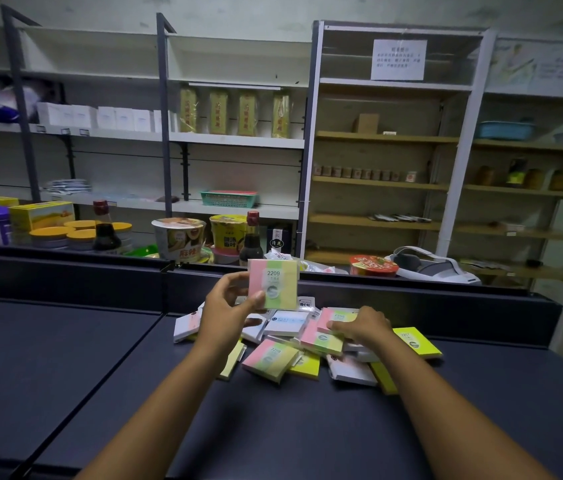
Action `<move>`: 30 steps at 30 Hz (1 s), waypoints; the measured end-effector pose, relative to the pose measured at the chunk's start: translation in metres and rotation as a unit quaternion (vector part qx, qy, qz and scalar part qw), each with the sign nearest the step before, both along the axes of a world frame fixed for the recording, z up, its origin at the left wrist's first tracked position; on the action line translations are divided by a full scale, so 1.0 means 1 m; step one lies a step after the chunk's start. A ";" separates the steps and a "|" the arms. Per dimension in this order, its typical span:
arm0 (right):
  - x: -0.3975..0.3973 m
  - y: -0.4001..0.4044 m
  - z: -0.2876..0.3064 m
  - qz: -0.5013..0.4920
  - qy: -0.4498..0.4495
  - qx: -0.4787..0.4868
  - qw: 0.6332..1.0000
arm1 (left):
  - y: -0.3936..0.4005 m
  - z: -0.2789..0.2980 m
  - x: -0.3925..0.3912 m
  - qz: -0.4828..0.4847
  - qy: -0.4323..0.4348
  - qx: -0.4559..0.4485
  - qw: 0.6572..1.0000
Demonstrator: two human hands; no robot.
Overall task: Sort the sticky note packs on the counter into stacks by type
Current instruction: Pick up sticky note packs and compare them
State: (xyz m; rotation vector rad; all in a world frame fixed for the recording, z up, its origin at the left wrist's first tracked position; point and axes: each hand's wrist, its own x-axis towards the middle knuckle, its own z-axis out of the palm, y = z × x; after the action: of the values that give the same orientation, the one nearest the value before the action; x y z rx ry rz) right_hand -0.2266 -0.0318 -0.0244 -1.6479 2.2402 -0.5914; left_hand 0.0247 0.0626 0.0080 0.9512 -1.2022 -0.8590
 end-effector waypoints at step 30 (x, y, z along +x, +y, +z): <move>0.115 0.206 0.017 0.176 -0.448 -0.289 0.828 | 0.143 -0.026 0.102 0.124 0.095 -0.084 0.984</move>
State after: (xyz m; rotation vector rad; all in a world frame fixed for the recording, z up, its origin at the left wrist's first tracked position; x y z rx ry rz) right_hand -0.1118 0.1739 -0.0074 -1.4628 1.0859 -1.6274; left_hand 0.1270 0.2057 -0.0185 0.8398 -0.9536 -0.6243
